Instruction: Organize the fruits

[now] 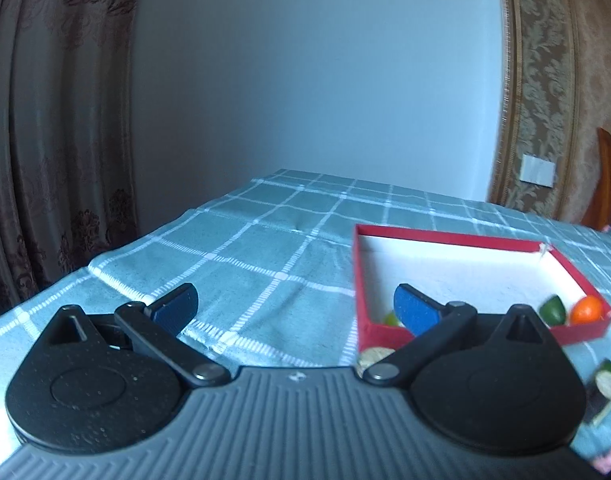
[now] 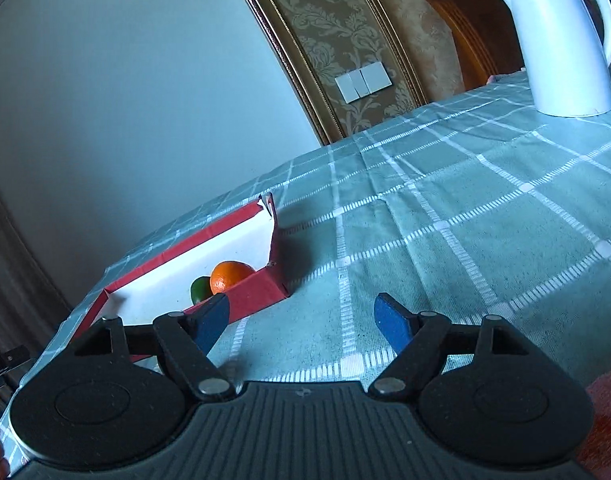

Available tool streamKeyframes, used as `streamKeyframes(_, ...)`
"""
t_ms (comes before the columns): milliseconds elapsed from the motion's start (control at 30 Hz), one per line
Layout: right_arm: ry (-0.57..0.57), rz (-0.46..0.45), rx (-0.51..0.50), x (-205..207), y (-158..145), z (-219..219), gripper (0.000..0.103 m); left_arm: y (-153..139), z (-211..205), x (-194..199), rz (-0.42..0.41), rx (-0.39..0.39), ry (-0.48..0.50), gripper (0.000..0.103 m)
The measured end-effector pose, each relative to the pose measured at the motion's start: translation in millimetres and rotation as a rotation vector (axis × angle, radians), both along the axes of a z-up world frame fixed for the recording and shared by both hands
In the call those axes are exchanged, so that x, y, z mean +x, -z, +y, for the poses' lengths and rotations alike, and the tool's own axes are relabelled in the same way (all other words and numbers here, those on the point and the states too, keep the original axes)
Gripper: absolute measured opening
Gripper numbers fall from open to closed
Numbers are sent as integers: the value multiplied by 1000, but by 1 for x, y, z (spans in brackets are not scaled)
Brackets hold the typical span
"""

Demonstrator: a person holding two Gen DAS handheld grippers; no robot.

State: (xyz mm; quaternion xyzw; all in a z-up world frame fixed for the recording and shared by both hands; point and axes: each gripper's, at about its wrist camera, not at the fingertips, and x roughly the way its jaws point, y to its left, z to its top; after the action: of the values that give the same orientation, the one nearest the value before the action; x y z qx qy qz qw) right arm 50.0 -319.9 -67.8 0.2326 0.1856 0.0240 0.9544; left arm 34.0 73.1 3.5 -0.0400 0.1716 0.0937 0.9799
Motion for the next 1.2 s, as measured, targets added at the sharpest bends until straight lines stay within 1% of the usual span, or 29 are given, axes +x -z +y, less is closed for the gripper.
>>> streamKeyframes(33,1,0,1,0,0,0,79,-2,-4,-6,1,26,10,103)
streamKeyframes(133,0,4,5,1,1,0,79,-3,-22,-20,58,126,56,103)
streamKeyframes(233,-4,6,9,2,1,-1,79,3,-37,-28,120,187,117,103)
streamKeyframes(300,-4,5,10,1,1,-1,79,6,-45,-32,142,215,139,102)
streamKeyframes(400,-2,3,15,1,1,-2,79,10,-53,-38,143,234,150,101)
streamKeyframes(433,-3,2,16,1,1,-2,79,11,-54,-39,140,240,148,98)
streamKeyframes(467,-2,2,16,1,1,-2,79,12,-55,-40,144,245,149,93)
streamKeyframes(567,-2,2,15,1,1,-2,79,17,-54,-39,163,251,141,86)
streamKeyframes(633,-2,2,16,1,1,-2,79,20,-52,-40,168,240,151,84)
streamKeyframes(767,-3,2,16,1,1,-2,79,21,-53,-45,157,256,180,75)
streamKeyframes(833,-3,3,16,1,1,-2,79,21,-54,-47,155,249,203,74)
streamKeyframes(933,-3,2,17,1,1,-3,79,22,-59,-46,166,238,234,63)
streamKeyframes(1000,-1,1,17,1,0,-3,79,25,-62,-42,191,226,249,46)
streamKeyframes(1100,0,1,18,1,0,-3,79,30,-63,-36,217,191,263,44)
streamKeyframes(1200,1,0,18,0,0,-2,79,35,-65,-32,237,184,262,44)
